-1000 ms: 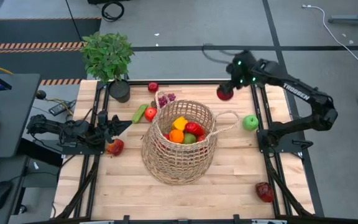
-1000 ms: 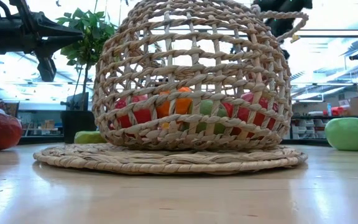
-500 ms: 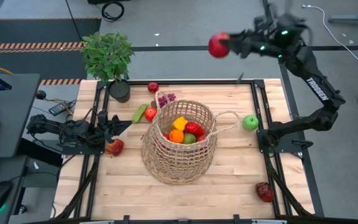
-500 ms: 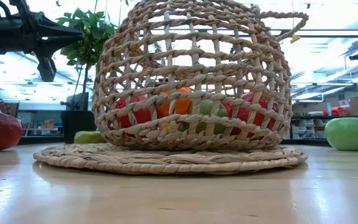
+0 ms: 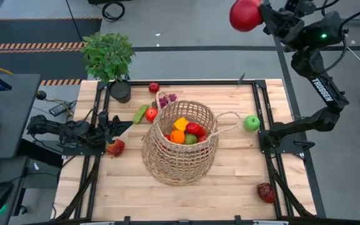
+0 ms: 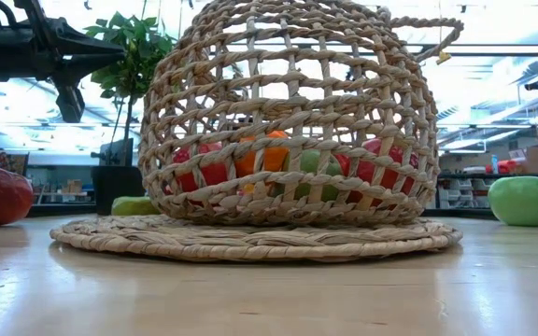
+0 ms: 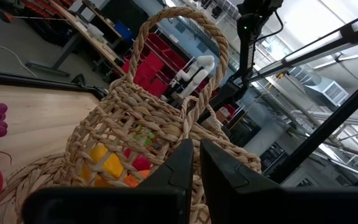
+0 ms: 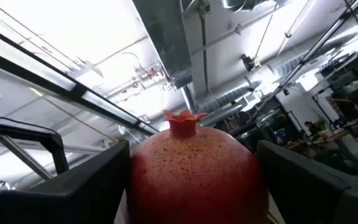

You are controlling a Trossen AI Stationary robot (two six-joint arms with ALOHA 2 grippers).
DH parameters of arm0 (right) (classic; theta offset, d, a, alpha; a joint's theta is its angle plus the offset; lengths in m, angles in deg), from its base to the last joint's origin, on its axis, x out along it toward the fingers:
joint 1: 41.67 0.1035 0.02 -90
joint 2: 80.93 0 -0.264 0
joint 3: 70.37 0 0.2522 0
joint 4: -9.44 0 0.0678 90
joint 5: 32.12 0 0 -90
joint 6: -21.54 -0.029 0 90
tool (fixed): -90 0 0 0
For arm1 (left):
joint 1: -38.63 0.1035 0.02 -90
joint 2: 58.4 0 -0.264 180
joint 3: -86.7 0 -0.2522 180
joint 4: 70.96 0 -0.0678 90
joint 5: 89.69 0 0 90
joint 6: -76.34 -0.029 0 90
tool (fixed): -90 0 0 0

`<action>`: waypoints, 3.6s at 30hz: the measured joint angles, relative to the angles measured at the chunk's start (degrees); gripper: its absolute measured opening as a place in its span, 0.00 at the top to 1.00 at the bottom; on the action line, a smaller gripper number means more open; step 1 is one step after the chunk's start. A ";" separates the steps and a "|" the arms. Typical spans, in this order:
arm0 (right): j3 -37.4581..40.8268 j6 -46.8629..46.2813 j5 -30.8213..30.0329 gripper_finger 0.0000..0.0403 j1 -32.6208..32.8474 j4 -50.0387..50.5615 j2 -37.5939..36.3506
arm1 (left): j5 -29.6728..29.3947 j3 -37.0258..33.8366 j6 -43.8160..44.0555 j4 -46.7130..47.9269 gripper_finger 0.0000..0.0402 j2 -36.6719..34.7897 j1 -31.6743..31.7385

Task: Build produce basket
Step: Put the red pomegranate into the brown basket

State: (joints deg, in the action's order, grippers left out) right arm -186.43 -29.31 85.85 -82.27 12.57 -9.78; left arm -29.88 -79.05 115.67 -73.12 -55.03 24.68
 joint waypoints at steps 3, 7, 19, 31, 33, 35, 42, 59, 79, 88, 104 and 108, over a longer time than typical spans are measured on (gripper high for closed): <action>0.04 0.94 -0.24 0.14 1.53 0.12 0.18 | 0.00 -0.01 0.00 0.00 0.91 -0.01 0.01; 0.04 3.78 0.62 0.14 5.17 -1.22 0.92 | 0.02 -0.02 0.00 0.00 0.91 -0.02 0.01; 0.07 21.96 -6.05 0.14 19.98 -0.85 4.65 | 0.02 0.00 0.00 0.00 0.91 -0.01 0.00; -12.71 38.52 -11.48 0.14 28.18 33.51 12.44 | 0.01 -0.01 0.00 0.00 0.91 -0.02 0.00; -16.23 40.61 -12.12 0.14 28.89 39.51 14.70 | 0.02 0.00 0.00 0.00 0.91 -0.02 0.01; -18.32 42.56 -13.58 0.14 29.60 44.10 16.93 | 0.00 -0.02 0.00 0.00 0.91 0.01 0.01; -18.73 49.25 -19.17 0.14 32.39 56.78 21.46 | 0.01 0.00 0.00 0.00 0.91 -0.01 0.01; -18.67 55.36 -28.53 0.14 36.41 76.71 32.56 | 0.02 -0.01 0.00 0.00 0.91 0.00 0.01; -18.58 45.68 -26.48 0.13 31.47 78.64 43.19 | 0.00 0.00 0.00 0.00 0.91 -0.02 0.00; -16.94 44.22 -16.17 0.13 33.20 79.81 42.88 | 0.01 -0.02 0.00 0.00 0.91 -0.02 0.01; -11.24 38.52 -9.81 0.13 37.62 89.78 42.71 | 0.02 -0.01 0.00 0.00 0.91 -0.02 0.01; -11.26 39.00 -5.56 0.09 38.80 89.81 42.65 | 0.00 -0.02 0.00 -0.01 0.92 -0.02 0.00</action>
State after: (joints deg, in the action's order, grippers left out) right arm -197.69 9.70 80.29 -43.46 102.37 32.87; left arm -29.88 -79.07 115.67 -73.13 -55.05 24.68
